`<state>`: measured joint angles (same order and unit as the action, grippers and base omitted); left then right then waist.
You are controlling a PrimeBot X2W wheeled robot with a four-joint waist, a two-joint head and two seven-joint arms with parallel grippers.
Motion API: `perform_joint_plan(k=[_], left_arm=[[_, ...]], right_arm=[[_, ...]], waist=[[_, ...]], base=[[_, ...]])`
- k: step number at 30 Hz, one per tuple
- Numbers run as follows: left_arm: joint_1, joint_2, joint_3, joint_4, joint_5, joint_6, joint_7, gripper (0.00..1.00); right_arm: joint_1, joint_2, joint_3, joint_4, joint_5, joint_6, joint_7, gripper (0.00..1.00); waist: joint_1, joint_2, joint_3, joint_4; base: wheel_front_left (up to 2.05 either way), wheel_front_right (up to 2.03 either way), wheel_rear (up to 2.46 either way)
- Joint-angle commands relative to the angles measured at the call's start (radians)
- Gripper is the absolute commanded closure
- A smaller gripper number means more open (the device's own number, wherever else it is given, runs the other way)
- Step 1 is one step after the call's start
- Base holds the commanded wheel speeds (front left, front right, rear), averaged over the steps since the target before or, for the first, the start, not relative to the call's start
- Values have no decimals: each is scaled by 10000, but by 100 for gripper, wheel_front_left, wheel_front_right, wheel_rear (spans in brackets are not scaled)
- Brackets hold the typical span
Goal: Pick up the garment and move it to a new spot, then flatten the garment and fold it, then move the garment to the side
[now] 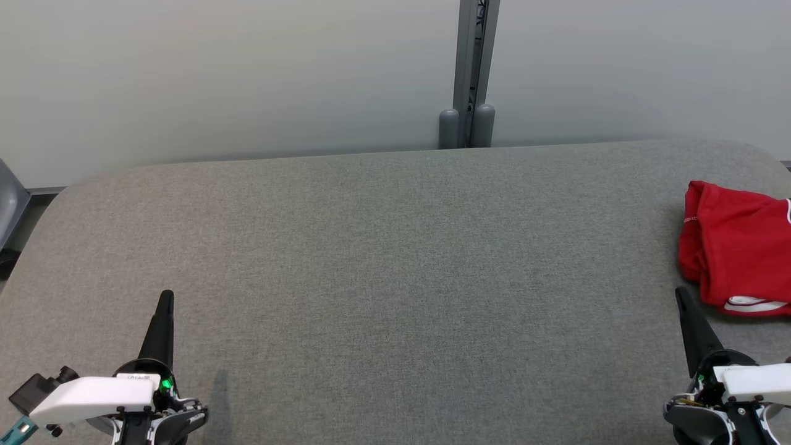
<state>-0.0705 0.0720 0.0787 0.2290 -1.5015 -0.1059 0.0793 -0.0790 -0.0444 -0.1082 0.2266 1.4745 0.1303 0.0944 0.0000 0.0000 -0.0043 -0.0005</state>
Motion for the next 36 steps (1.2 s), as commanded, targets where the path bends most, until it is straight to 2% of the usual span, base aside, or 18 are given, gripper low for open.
perform_joint_plan(k=[1, 20, 36], left_arm=[[-235, 1, 79, 7, -176, -99, 57, 100], [-473, -165, 324, 185, -1220, -286, 323, 100], [-440, -174, 333, 180, -1161, -283, 324, 100]], right_arm=[[-161, -94, -25, 10, 228, 7, 60, 100], [-376, -101, -69, 212, 1458, 7, 223, 100], [-349, -100, -65, 206, 1395, 7, 208, 100]], waist=[[0, 0, 5, 1], [0, 0, 74, 5], [0, 0, 74, 5]], base=[[0, 0, 0], [0, 0, 0], [0, 0, 0]])
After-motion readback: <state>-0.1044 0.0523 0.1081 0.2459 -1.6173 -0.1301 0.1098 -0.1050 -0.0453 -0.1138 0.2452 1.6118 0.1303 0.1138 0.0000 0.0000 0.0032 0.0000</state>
